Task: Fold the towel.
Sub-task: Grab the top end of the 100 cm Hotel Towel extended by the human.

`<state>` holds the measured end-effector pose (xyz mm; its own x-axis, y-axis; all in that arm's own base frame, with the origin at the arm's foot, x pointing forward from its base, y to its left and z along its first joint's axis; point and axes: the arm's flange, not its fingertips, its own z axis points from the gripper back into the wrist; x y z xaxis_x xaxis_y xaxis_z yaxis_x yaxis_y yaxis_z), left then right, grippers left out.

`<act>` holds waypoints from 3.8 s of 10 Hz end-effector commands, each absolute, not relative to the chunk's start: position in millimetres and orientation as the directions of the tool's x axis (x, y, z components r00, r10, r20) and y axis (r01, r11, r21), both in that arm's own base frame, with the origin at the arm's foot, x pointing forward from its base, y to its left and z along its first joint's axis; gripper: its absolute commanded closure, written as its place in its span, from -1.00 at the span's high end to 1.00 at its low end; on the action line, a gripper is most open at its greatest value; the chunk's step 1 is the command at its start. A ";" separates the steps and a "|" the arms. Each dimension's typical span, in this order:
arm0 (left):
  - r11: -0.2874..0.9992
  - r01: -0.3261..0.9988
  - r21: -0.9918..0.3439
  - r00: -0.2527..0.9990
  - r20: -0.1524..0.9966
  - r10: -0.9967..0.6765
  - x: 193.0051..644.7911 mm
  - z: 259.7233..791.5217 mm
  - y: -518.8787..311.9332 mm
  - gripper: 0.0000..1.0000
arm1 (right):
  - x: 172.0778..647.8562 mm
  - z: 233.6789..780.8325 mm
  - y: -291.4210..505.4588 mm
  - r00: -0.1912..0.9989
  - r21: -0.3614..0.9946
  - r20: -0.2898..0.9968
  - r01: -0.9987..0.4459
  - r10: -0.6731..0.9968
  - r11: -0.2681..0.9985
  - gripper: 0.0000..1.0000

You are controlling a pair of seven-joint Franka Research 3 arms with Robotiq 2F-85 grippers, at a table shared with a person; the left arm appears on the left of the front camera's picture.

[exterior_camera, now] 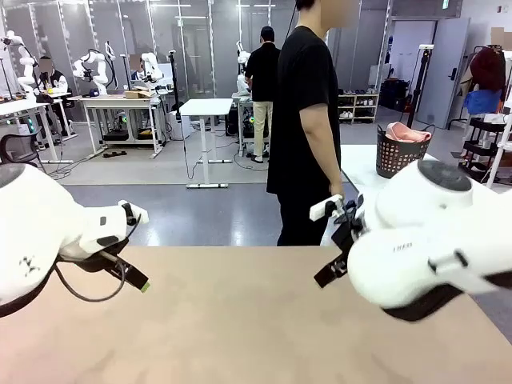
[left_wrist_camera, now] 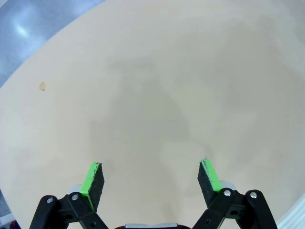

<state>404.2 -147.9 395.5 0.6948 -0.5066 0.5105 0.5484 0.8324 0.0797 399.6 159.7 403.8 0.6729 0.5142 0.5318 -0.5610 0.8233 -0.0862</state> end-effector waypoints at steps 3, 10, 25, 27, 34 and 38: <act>0.714 0.615 -0.334 0.762 0.484 -0.430 401.3 463.5 -68.7 1.00 | 395.1 482.5 90.4 0.736 0.286 0.566 -0.599 0.372 0.748 1.00; 0.260 0.497 -0.828 0.856 0.517 0.013 359.9 430.9 128.9 1.00 | 344.0 469.2 -86.4 0.841 0.801 0.536 -0.476 -0.079 0.362 1.00; 0.259 0.361 -0.896 0.866 0.425 0.264 299.1 391.9 256.2 1.00 | 273.2 440.6 -205.9 0.865 0.900 0.385 -0.275 -0.323 0.337 1.00; 0.259 0.361 -0.896 0.866 0.425 0.264 299.1 391.9 256.2 1.00 | 273.2 440.6 -205.9 0.865 0.900 0.385 -0.275 -0.323 0.337 1.00; 0.259 0.361 -0.896 0.866 0.425 0.264 299.1 391.9 256.2 1.00 | 273.2 440.6 -205.9 0.865 0.900 0.385 -0.275 -0.323 0.337 1.00; 0.259 0.361 -0.896 0.866 0.425 0.264 299.1 391.9 256.2 1.00 | 273.2 440.6 -205.9 0.865 0.900 0.385 -0.275 -0.323 0.337 1.00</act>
<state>300.9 255.6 392.1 0.8648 0.2679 0.4247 0.3578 0.2647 -0.8955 272.9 -204.3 439.9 0.8695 -0.3206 0.3758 -0.2613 0.3471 0.9007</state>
